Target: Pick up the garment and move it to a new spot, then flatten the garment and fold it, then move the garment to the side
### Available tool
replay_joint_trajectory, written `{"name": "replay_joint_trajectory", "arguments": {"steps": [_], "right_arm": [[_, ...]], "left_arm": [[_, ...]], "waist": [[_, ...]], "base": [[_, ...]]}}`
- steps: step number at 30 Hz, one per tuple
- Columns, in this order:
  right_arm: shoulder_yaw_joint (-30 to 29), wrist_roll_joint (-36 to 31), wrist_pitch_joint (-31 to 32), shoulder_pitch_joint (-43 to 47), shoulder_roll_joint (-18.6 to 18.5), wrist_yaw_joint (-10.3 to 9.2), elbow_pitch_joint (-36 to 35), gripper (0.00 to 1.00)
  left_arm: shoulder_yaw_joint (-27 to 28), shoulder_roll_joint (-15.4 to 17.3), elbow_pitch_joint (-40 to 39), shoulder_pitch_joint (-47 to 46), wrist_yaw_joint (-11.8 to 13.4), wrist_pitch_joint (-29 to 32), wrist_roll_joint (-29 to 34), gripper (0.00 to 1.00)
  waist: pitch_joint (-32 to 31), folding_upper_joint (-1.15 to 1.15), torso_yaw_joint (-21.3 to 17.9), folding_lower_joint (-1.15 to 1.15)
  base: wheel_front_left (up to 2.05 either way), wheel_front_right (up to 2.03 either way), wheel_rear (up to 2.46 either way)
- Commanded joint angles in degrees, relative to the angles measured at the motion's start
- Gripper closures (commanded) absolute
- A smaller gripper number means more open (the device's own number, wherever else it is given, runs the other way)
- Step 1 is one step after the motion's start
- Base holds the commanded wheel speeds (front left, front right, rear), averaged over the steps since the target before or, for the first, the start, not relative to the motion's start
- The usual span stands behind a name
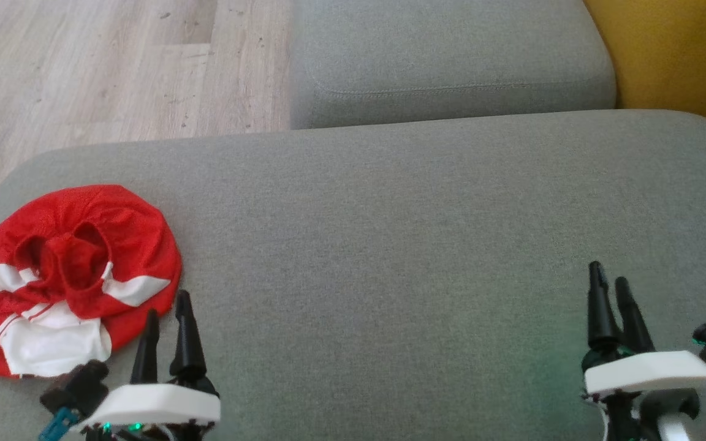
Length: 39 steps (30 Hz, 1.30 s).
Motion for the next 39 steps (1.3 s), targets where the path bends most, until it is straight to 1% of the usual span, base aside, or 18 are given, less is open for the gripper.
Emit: {"name": "replay_joint_trajectory", "arguments": {"steps": [1, 14, 17, 23, 30, 34, 39], "right_arm": [[1.3, -1.63, -0.68, -0.67, -0.32, -0.02, -2.4, 0.0], [3.75, -10.68, -2.88, 0.33, -0.35, -0.03, -3.52, 0.0], [4.25, -14.42, -3.55, 0.56, -0.36, -0.03, -3.07, 0.0], [4.14, -19.18, -4.57, 1.06, -0.37, -0.03, -2.58, 0.0], [4.57, -23.2, -5.58, 1.56, -0.39, -0.03, -2.53, 0.0], [4.86, -25.89, -6.26, 1.83, -0.4, -0.04, -2.44, 0.0], [4.16, -28.56, -7.1, 2.13, -0.41, -0.04, -2.01, 0.0]], "left_arm": [[0.4, 0.34, -2.36, -1.02, 0.18, -0.65, 1.81, 0.0], [-1.3, 0.37, -4.14, -0.55, 1.08, -2.84, 11.21, 0.0], [-1.86, 0.38, -4.31, -0.38, 1.01, -3.51, 13.9, 0.0], [-2.62, 0.4, -4.46, -0.17, 0.98, -4.52, 17.98, 0.0], [-2.96, 0.41, -2.64, 0.4, 2.0, -5.53, 21.13, 0.0], [-2.9, 0.42, -1.2, 0.58, 2.86, -6.2, 22.48, 0.0], [-2.99, 0.43, -0.6, 0.51, 4.21, -7.04, 25.68, 0.0]], "waist": [[-0.07, 0.0, 0.05, 0.0], [-0.57, 0.0, 0.57, 0.0], [-0.72, 0.0, 0.77, 0.0], [-1.04, 0.0, 1.08, 0.0], [-1.4, 0.0, 1.19, 0.0], [-1.57, 0.0, 1.13, 0.0], [-1.7, 0.0, 1.17, 0.0]], "base": [[0.0, 0.0, 0.0], [0.0, 0.0, 0.0], [0.0, 0.0, 0.0], [0.0, 0.0, 0.0], [0.0, 0.0, 0.0], [0.0, 0.0, 0.0], [0.0, 0.0, 0.0]]}}
